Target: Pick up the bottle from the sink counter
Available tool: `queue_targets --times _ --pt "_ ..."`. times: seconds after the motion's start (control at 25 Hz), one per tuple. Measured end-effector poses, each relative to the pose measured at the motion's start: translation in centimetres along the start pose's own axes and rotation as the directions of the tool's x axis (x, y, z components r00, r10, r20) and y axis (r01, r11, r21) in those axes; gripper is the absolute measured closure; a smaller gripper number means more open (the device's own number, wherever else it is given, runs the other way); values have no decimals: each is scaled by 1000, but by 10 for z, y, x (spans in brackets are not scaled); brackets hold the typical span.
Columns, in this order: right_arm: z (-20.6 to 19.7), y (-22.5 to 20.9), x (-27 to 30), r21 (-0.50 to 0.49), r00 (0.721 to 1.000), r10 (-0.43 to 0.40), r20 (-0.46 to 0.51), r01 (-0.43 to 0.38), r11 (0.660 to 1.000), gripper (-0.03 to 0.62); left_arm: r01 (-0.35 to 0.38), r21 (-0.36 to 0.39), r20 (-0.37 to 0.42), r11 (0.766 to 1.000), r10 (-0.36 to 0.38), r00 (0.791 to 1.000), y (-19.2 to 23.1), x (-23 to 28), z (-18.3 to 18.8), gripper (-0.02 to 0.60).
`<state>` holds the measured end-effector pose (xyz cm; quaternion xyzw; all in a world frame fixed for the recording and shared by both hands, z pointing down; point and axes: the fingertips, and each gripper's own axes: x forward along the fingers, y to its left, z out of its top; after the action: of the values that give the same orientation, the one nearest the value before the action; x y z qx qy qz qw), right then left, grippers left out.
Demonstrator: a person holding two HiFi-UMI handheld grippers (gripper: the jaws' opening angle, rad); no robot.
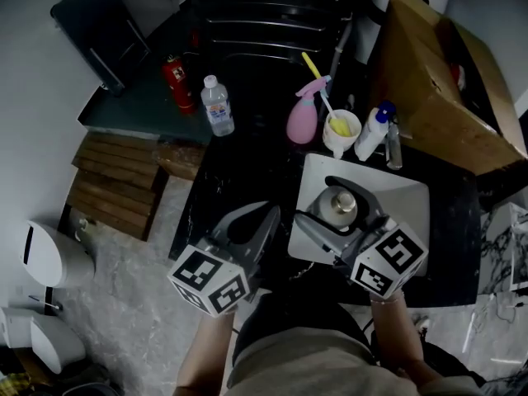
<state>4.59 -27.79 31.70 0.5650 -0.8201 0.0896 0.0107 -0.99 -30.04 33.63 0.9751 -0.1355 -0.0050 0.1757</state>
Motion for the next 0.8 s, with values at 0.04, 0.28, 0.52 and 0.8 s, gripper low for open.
queue_targets --times 0.04,0.28,0.52,0.8 --pt "4 0 -1 -5 1000 1 6 -1 1000 246 -2 3 2 1000 2 1000 -1 1 2 575" --pt "29 -2 -8 -17 998 8 69 -7 1000 247 3 28 28 1000 -4 1000 -11 9 11 575" --pt "43 -4 -10 2 993 32 115 -33 999 247 8 52 26 999 -9 1000 -16 18 18 575" --pt "48 -9 -9 74 984 63 167 -76 994 247 6 49 28 999 -7 1000 -16 23 17 575"
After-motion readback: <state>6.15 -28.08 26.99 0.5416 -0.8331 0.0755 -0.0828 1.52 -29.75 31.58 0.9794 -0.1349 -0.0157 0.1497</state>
